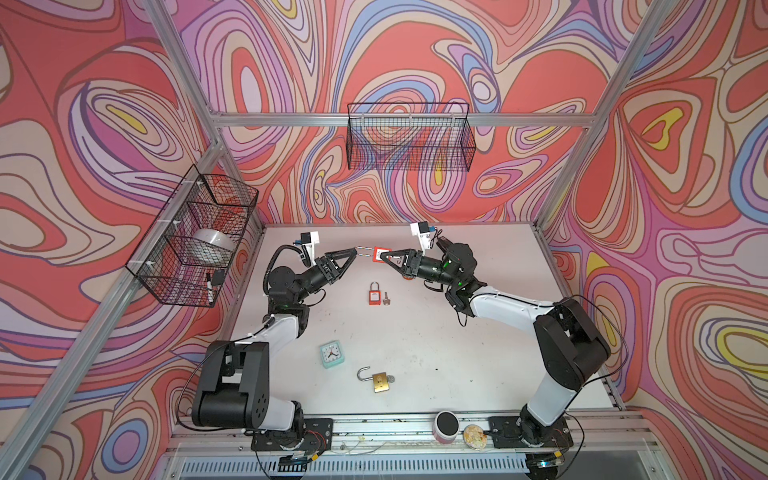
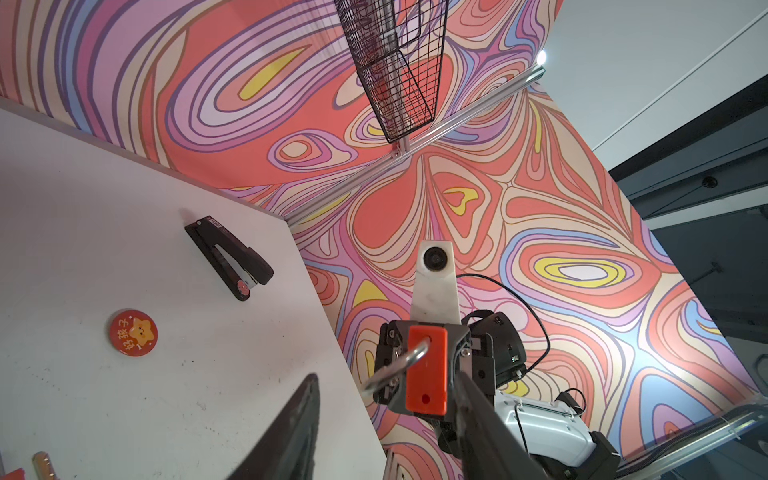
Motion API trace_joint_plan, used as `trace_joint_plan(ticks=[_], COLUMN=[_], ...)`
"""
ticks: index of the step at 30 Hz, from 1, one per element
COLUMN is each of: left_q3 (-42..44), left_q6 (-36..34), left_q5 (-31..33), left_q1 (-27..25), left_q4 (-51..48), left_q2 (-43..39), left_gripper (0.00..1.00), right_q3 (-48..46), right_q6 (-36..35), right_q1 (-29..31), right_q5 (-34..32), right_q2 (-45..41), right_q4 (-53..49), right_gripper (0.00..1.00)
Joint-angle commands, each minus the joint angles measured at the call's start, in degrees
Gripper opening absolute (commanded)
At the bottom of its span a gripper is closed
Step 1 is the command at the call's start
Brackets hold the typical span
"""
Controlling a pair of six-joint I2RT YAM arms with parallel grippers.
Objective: Lock with the key
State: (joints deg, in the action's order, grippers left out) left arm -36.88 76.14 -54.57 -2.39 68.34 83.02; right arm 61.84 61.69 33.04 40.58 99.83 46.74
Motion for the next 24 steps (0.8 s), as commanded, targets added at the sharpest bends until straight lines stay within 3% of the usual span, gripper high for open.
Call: trace_joint_plan(ticks=[1, 4, 12, 15, 24], left_q3=[-1.96, -2.34, -1.71, -1.44, -0.67], left_q6=[2.1, 2.3, 2.52, 2.53, 3.4], left_q5=[-1.55, -1.83, -2.08, -2.06, -2.96], left_q1=[0.28, 0.28, 0.28, 0.28, 0.19], left_q4=[5.63, 5.66, 5.64, 5.7, 7.32], left_q2=[1.15, 1.18, 1.0, 1.02, 1.09], left_gripper=[0.52, 0.49, 0.18, 0.02, 0.0], right_q3=[-0.63, -0.58, 0.4, 1.15, 4.82], right_q6=[-0.98, -0.83, -0.98, -0.72, 0.77], right_q1=[-0.17, -0.16, -0.12, -0.17, -0.17], right_q5=[0.97, 1.09, 1.45, 2.12, 6.63], right_q2=[-1.5, -1.27, -0.7, -0.69, 1.33], right_q4=[0.29, 0.33, 0.28, 0.01, -0.88], right_gripper=[0.0, 0.0, 0.0, 0.0, 0.0])
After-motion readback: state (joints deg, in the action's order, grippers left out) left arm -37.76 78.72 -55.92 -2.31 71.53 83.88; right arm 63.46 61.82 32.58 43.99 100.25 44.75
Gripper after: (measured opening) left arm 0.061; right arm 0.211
